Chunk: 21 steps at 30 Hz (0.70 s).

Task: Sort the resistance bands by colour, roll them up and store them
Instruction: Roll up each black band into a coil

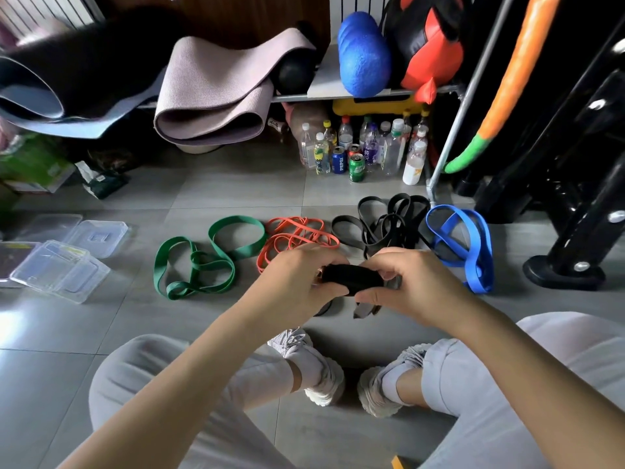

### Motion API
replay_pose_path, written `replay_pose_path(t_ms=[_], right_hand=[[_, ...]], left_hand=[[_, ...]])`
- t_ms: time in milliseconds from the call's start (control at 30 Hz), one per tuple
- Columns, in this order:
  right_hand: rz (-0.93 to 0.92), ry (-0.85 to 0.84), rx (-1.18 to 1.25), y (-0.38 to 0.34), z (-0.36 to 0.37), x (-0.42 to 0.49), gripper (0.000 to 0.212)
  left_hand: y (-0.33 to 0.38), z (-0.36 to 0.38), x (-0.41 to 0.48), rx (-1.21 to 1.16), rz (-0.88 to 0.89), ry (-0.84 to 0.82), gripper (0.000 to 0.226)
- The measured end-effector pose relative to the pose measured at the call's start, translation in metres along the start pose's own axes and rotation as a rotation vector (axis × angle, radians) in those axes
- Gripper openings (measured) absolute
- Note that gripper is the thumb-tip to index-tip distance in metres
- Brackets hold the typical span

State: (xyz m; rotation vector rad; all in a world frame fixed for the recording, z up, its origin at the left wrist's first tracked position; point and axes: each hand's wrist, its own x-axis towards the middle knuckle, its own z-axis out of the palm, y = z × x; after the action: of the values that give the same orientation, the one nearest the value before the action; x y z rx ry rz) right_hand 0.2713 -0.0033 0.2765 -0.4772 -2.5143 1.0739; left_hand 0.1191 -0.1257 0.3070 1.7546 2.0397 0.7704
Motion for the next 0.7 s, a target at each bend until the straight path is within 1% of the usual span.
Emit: replay_pose_path(t_ms=[100, 200, 233, 300, 333, 400, 467, 533, 600, 633, 700], right_hand=[[0.050, 0.037, 0.020, 0.000, -0.007, 0.003, 0.031], [0.038, 0.041, 0.028, -0.001, -0.010, 0.004, 0.029], [0.034, 0.049, 0.046, -0.001, -0.009, 0.004, 0.030], [0.068, 0.051, 0.129, 0.000, -0.007, 0.001, 0.034], [0.112, 0.043, 0.186, 0.002, -0.005, 0.000, 0.035], [0.201, 0.035, 0.356, 0.003, -0.001, -0.001, 0.034], [0.198, 0.063, 0.531, 0.003, 0.003, 0.000, 0.034], [0.174, 0.100, 0.606, 0.004, 0.008, 0.002, 0.035], [0.189, 0.142, 0.597, 0.005, 0.011, 0.003, 0.030], [0.197, 0.146, 0.578, 0.006, 0.012, 0.003, 0.029], [0.199, 0.111, 0.539, 0.008, 0.011, 0.002, 0.033]], left_hand=[[-0.005, 0.002, -0.002, 0.028, -0.025, 0.031, 0.026], [-0.006, 0.004, -0.004, -0.074, -0.086, 0.105, 0.027], [-0.006, 0.005, -0.005, -0.153, -0.115, 0.130, 0.026], [-0.004, 0.004, -0.006, -0.352, -0.166, 0.165, 0.032], [-0.004, 0.004, -0.007, -0.466, -0.187, 0.189, 0.034], [-0.005, 0.006, -0.008, -0.707, -0.215, 0.229, 0.032], [-0.005, 0.013, -0.009, -0.922, -0.238, 0.220, 0.023], [-0.007, 0.021, -0.009, -1.070, -0.274, 0.208, 0.027], [-0.010, 0.023, -0.007, -1.073, -0.294, 0.189, 0.029], [-0.011, 0.021, -0.007, -0.984, -0.282, 0.171, 0.028], [-0.012, 0.011, -0.005, -0.648, -0.207, 0.115, 0.028]])
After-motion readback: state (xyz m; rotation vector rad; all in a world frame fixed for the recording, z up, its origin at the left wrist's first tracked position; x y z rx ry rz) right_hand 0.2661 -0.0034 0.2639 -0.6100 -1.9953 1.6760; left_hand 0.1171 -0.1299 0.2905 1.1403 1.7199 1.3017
